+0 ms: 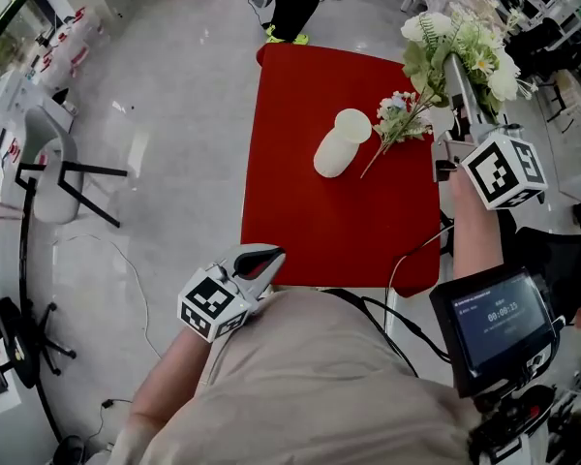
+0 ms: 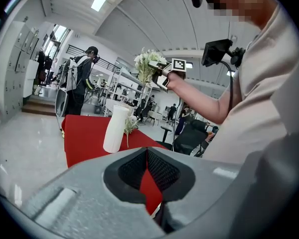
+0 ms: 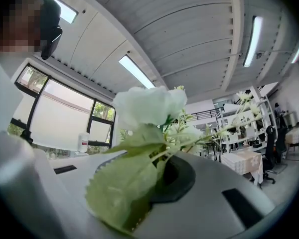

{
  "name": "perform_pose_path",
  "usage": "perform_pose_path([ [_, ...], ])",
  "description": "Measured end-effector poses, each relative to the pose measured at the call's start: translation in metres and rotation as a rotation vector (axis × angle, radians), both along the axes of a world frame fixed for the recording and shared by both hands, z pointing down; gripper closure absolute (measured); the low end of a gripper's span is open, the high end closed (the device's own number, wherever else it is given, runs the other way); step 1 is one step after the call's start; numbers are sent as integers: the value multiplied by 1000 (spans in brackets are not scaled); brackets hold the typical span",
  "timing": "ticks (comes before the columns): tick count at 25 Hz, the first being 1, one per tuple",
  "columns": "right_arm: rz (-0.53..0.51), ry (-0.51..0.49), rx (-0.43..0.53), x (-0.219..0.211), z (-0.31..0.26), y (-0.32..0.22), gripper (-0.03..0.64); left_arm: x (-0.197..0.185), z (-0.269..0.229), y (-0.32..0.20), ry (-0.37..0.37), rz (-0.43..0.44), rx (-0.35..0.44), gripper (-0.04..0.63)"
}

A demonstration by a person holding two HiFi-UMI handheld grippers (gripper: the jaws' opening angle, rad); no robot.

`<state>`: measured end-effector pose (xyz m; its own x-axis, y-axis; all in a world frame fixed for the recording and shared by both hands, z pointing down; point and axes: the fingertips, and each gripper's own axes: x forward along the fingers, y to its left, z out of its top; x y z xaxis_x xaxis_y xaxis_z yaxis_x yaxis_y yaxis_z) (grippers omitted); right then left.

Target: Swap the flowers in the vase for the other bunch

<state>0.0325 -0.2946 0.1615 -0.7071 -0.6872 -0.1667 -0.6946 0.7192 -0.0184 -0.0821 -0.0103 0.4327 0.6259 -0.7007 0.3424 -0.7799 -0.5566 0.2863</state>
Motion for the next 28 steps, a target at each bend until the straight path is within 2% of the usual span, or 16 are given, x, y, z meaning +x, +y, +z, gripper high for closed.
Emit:
perform_pose_path([
  [13, 35, -28, 73, -43, 24, -10, 554, -37, 11, 18, 9, -45, -8, 588],
  [19, 36, 3, 108, -50, 41, -9, 554, -40, 11, 24, 10, -59, -20, 588],
  [28, 48, 33, 105, -58, 93, 3, 554, -39, 12, 30, 16, -36, -21, 588],
])
